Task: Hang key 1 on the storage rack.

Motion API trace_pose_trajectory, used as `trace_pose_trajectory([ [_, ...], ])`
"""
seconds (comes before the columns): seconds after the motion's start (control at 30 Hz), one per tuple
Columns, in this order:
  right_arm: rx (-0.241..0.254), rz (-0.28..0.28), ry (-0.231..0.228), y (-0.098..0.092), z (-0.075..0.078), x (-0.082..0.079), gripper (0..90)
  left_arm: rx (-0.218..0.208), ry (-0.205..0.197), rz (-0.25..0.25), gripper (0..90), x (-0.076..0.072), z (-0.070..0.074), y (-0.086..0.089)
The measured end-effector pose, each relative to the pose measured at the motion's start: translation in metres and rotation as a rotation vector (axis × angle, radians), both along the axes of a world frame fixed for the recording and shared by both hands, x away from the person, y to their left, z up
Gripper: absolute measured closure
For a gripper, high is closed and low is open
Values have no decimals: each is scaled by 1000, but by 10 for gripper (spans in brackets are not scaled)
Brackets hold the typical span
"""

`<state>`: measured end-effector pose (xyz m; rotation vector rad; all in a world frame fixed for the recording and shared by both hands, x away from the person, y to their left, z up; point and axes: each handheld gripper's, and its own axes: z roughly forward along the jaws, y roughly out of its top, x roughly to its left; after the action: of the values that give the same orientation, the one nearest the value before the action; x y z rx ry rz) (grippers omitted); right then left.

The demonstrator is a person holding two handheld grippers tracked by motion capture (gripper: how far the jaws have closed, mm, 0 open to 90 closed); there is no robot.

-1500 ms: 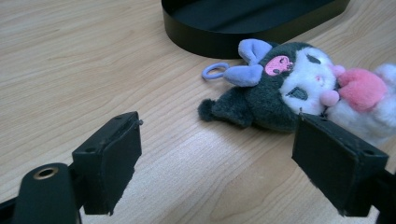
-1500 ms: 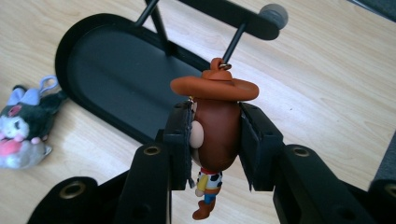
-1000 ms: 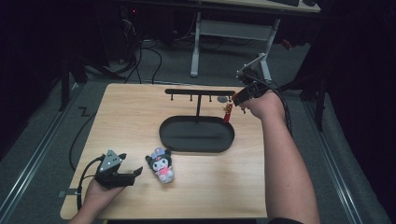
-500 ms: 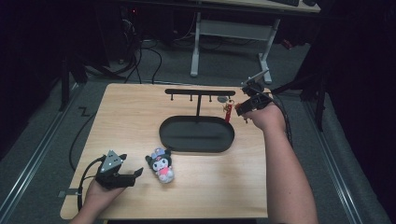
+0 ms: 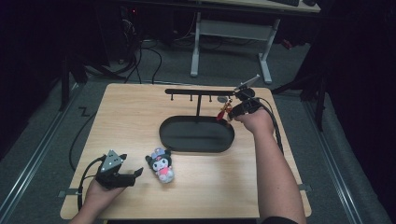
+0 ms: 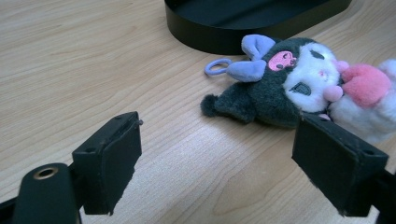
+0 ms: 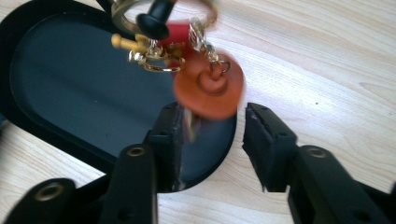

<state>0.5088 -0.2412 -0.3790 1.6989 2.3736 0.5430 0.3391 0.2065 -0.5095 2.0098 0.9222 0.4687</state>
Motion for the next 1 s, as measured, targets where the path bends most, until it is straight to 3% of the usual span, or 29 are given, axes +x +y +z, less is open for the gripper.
trace_pose_trajectory([
  [0.27,6,-15,-27,-2,3,-10,537,-8,1,-3,162,1,1,0],
  [0.47,8,-22,-58,-7,2,-31,499,-24,13,-16,180,1,2,-1],
  [0.63,13,-28,-122,-12,-4,-63,482,-54,23,-30,256,2,3,-2],
  [0.73,-1,-10,-170,-17,-12,-86,488,-43,25,-40,320,2,3,-4],
  [0.83,14,-3,-209,-27,-25,-111,564,-30,25,-44,384,0,1,-5],
  [1.0,43,28,-282,-34,-58,-155,603,-19,17,-23,523,-1,0,-5],
])
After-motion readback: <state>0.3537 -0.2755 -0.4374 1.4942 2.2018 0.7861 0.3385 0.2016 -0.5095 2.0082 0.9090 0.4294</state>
